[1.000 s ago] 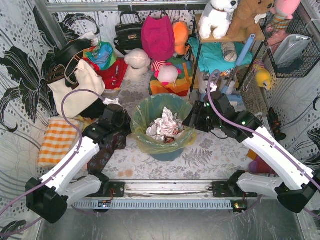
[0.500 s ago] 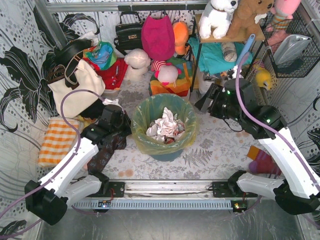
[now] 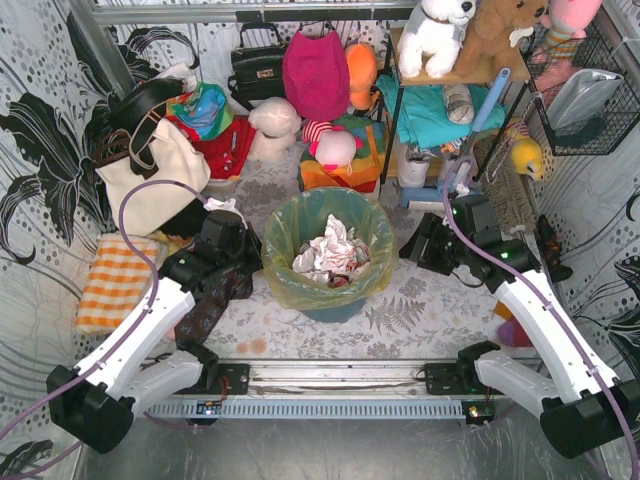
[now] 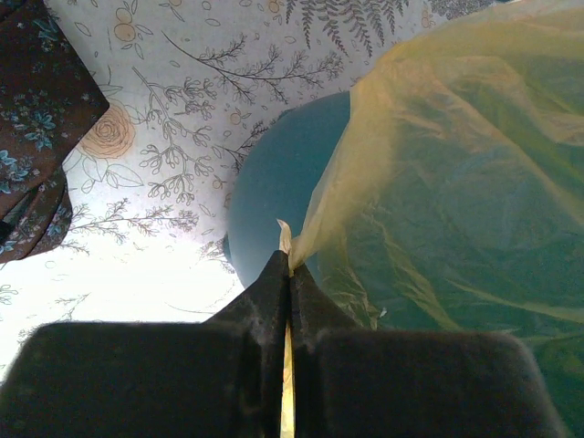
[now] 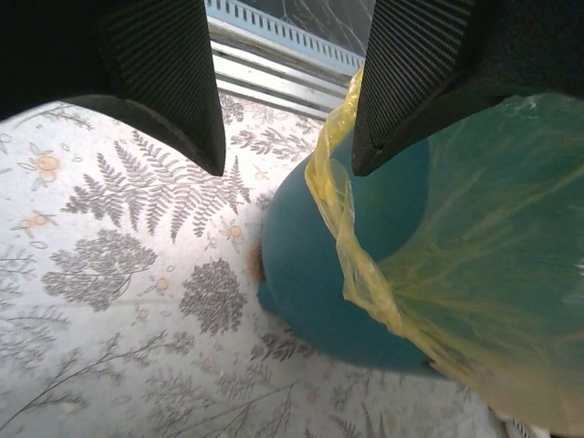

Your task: Tie the trash bag

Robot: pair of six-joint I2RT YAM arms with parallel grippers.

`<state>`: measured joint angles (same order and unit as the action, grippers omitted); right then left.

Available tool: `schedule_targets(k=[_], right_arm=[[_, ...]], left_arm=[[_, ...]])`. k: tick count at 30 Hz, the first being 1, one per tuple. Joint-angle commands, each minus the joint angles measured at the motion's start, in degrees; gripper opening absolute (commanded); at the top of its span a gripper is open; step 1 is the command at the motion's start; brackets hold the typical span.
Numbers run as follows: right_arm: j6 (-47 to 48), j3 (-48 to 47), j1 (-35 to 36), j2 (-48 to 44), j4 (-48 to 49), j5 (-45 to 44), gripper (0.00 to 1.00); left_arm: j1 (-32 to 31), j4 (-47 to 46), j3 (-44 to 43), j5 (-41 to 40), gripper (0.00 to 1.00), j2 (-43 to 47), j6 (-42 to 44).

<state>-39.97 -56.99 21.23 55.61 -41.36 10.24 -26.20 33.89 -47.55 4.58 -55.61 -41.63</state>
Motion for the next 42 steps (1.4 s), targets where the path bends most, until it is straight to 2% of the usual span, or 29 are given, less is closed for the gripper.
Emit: schedule_targets(k=[1, 13, 20, 34, 42], right_arm=[[0.1, 5.48, -0.32, -3.09, 10.62, 8.01, 0.57], [0.15, 11.15, -0.32, 1.26, 19.51, 14.2, 0.49], [0.24, 12.42, -0.23, 3.38, 19.92, 14.28, 0.42], [-0.32, 13.87, 2.63, 7.32, 23.05, 15.73, 0.4], [-1.33, 12.83, 4.41, 7.95, 21.53, 13.39, 0.3]], left_arm=[[0.31, -1.26, -0.97, 1.08, 0.07, 1.15, 0.37], [0.27, -0.84, -0.18, 1.24, 0.07, 2.18, -0.03], [0.28, -0.75, -0.1, 1.72, 0.07, 2.09, 0.13], [0.27, -0.93, 0.6, 2.17, 0.07, 2.59, -0.12], [0.27, -0.75, 0.7, 2.14, 0.07, 2.79, -0.12]])
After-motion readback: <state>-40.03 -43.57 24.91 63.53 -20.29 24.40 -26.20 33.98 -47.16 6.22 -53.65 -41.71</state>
